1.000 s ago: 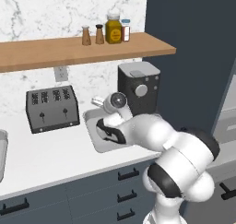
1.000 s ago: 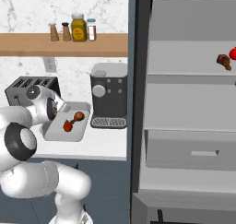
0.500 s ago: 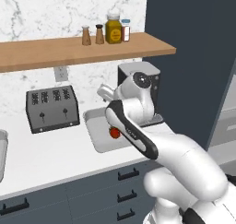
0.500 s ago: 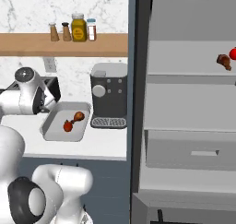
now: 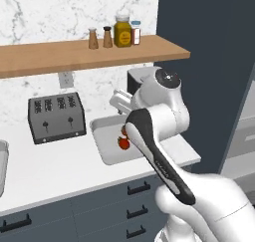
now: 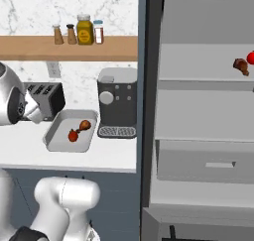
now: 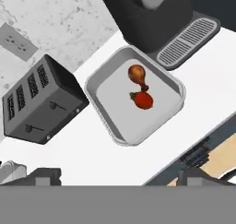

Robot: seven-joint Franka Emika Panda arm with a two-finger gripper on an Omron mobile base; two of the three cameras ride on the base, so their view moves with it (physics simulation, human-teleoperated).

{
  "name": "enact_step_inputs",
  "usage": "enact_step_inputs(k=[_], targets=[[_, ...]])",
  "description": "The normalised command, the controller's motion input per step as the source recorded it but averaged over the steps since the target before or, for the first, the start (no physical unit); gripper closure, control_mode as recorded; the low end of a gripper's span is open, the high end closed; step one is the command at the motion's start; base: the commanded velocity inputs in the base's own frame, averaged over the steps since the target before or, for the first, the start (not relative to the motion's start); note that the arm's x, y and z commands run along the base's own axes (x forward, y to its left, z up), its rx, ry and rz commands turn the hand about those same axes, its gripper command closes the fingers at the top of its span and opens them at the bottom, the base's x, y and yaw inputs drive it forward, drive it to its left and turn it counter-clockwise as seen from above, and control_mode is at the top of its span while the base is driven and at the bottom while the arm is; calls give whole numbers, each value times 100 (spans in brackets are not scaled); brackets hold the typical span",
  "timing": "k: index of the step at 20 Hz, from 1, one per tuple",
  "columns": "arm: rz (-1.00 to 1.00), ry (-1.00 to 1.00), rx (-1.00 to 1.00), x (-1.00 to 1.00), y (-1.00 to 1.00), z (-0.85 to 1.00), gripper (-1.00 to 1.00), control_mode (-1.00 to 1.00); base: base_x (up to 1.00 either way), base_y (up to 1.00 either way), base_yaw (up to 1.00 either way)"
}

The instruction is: Place one tomato and one chicken drumstick in each tupperware on the nearby counter, to pack two identical lunches.

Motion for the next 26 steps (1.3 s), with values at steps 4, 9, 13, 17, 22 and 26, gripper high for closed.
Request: enact_step_inputs(k=[4, 9, 13, 17, 22, 26], targets=[[-11, -29, -22, -100, -3, -16, -100, -100, 0, 0, 0], [-10, -6, -7, -40, -2, -8, -100, 100, -60, -40, -14], [0, 0, 0, 0, 0, 0, -100, 100, -99, -99, -29], [0, 0, 0, 0, 0, 0, -100, 100, -29, -100, -32], [0, 0, 0, 0, 0, 0, -100, 100, 54, -95, -3], [0, 0, 0, 0, 0, 0, -100, 100, 71, -49, 11]])
